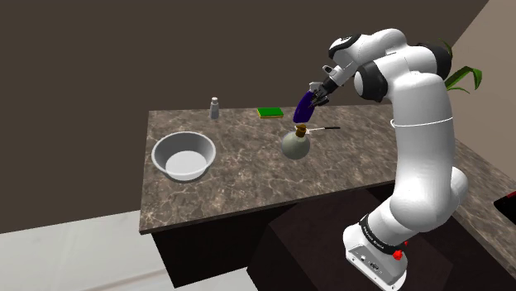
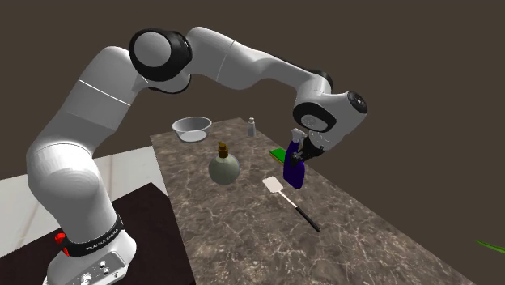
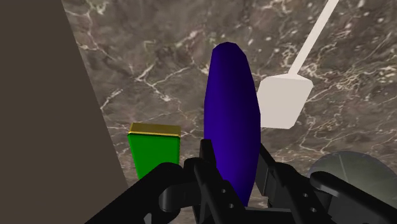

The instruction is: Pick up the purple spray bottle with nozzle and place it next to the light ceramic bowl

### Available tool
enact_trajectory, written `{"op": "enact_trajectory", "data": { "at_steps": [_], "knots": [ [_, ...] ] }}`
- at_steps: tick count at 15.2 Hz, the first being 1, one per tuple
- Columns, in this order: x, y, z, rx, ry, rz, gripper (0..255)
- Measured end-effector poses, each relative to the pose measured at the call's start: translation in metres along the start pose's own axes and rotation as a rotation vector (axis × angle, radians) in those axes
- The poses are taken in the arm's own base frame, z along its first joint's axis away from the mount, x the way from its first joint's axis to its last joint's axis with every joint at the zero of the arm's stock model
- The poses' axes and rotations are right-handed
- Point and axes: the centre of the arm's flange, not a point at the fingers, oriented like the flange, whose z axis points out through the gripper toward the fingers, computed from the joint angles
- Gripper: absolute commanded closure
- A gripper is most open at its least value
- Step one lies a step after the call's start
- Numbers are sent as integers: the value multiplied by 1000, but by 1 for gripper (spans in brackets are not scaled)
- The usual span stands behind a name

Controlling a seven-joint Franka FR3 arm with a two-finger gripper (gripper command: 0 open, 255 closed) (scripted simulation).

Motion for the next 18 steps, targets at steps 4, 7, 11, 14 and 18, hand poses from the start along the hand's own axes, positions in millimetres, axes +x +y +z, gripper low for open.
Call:
{"op": "enact_trajectory", "data": {
  "at_steps": [4, 7, 11, 14, 18],
  "knots": [
    [0, 0, 0, 0, 0, 0, 255],
    [0, 0, 0, 0, 0, 0, 255],
    [9, -1, -14, 0, 0, 0, 255],
    [17, 1, -25, 0, 0, 0, 255],
    [29, 0, -44, 0, 0, 0, 255]
  ]
}}
